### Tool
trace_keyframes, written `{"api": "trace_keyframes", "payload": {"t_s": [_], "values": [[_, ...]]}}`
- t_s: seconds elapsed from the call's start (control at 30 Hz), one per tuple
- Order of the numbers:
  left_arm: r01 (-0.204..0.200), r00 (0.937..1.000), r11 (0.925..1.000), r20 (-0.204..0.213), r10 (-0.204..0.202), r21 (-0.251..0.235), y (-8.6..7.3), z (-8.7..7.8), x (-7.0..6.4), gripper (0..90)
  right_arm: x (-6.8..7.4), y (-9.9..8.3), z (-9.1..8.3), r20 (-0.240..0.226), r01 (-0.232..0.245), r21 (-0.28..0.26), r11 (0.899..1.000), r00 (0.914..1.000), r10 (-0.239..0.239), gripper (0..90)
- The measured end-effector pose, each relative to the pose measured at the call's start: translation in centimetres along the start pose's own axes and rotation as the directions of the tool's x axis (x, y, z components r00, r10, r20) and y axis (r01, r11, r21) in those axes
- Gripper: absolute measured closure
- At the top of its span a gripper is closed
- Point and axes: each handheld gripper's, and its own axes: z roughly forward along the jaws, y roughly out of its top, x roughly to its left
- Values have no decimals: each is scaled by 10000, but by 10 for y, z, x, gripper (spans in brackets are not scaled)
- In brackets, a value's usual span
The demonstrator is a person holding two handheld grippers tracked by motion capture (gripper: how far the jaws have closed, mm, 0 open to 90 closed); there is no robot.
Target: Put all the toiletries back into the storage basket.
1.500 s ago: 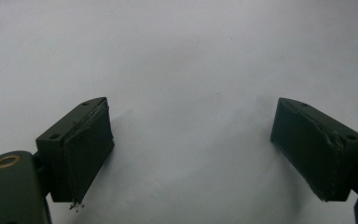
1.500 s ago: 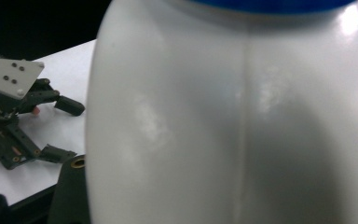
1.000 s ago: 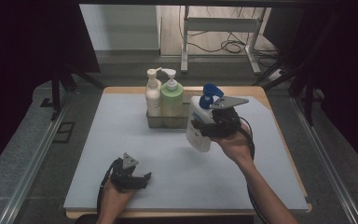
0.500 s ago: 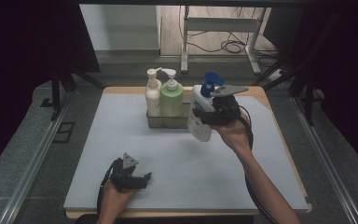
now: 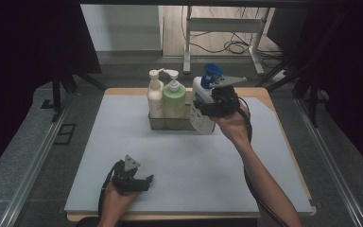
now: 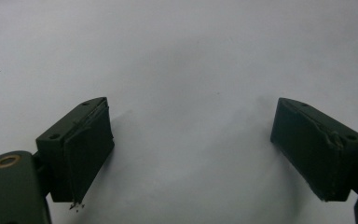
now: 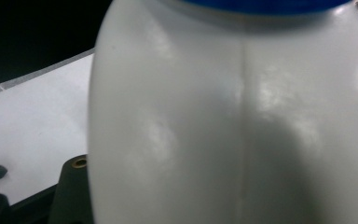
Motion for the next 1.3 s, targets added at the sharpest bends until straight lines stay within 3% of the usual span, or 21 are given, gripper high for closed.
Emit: {"api": "trace_keyframes", "payload": {"t_s": [0.4, 1.3], "values": [[-10, 10000, 10000, 2, 10, 6, 0, 0, 0, 121, -14, 9, 16, 267, -276, 5, 9996, 9993, 275, 370], [14, 10000, 10000, -14, -14, -43, 0, 0, 0, 121, -33, 23, 56, 966, -229, -87, 9997, 9950, 236, 370]]}}
